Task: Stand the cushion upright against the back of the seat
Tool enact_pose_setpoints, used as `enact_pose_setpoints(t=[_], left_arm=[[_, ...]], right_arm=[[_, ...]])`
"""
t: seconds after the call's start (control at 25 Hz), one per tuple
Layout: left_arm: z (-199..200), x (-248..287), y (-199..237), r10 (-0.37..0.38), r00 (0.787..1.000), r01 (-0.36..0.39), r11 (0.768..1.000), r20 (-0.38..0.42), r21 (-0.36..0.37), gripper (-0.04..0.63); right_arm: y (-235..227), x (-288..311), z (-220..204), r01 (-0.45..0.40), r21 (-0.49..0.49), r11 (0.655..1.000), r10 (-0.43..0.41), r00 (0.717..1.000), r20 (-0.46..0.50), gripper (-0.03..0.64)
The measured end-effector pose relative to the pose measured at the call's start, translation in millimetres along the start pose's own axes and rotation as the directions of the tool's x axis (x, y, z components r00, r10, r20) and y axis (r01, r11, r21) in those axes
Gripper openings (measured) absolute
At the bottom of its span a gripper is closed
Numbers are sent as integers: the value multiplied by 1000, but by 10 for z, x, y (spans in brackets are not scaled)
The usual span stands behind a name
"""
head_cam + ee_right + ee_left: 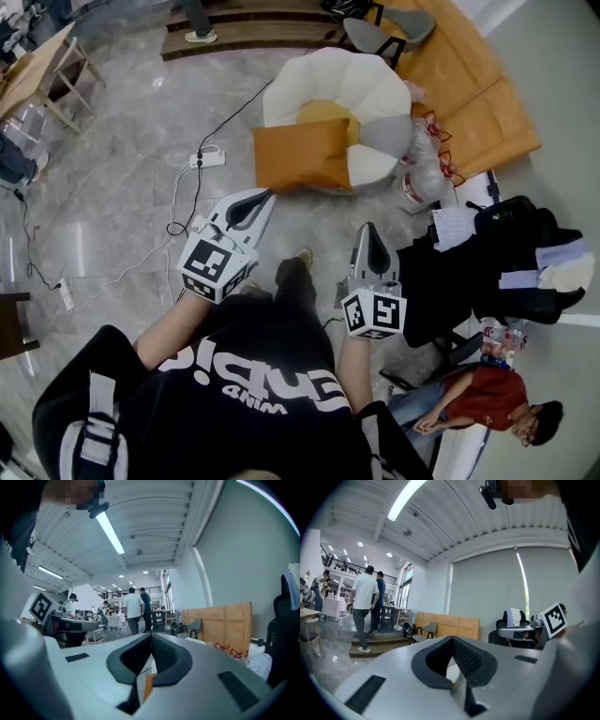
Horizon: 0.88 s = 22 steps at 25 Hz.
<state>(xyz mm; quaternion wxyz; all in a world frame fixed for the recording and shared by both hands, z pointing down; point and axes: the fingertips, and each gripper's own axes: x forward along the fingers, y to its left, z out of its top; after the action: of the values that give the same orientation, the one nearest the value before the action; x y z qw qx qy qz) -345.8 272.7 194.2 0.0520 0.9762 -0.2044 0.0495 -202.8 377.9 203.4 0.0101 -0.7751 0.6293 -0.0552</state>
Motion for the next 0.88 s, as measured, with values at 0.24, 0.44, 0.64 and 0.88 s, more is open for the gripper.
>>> enact_pose_setpoints(t=[0.24, 0.44, 0.64, 0.88], left_arm=[[-52, 232, 40, -7, 1000, 7, 1000, -7, -5, 8], [-47, 476, 71, -29, 999, 29, 1000, -17, -4, 8], [-18, 797, 147, -48, 998, 48, 999, -39, -1, 9], [55, 1347, 261, -64, 996, 64, 998, -55, 9, 9]], right_arm=[[-170, 115, -38, 19, 3, 1000, -19, 1000, -7, 21], [-293, 307, -64, 21, 20, 1000, -21, 1000, -15, 21], [-443, 549, -71, 14, 38, 999, -13, 999, -30, 21], [-802, 961, -41, 14, 53, 998, -12, 999, -45, 21]])
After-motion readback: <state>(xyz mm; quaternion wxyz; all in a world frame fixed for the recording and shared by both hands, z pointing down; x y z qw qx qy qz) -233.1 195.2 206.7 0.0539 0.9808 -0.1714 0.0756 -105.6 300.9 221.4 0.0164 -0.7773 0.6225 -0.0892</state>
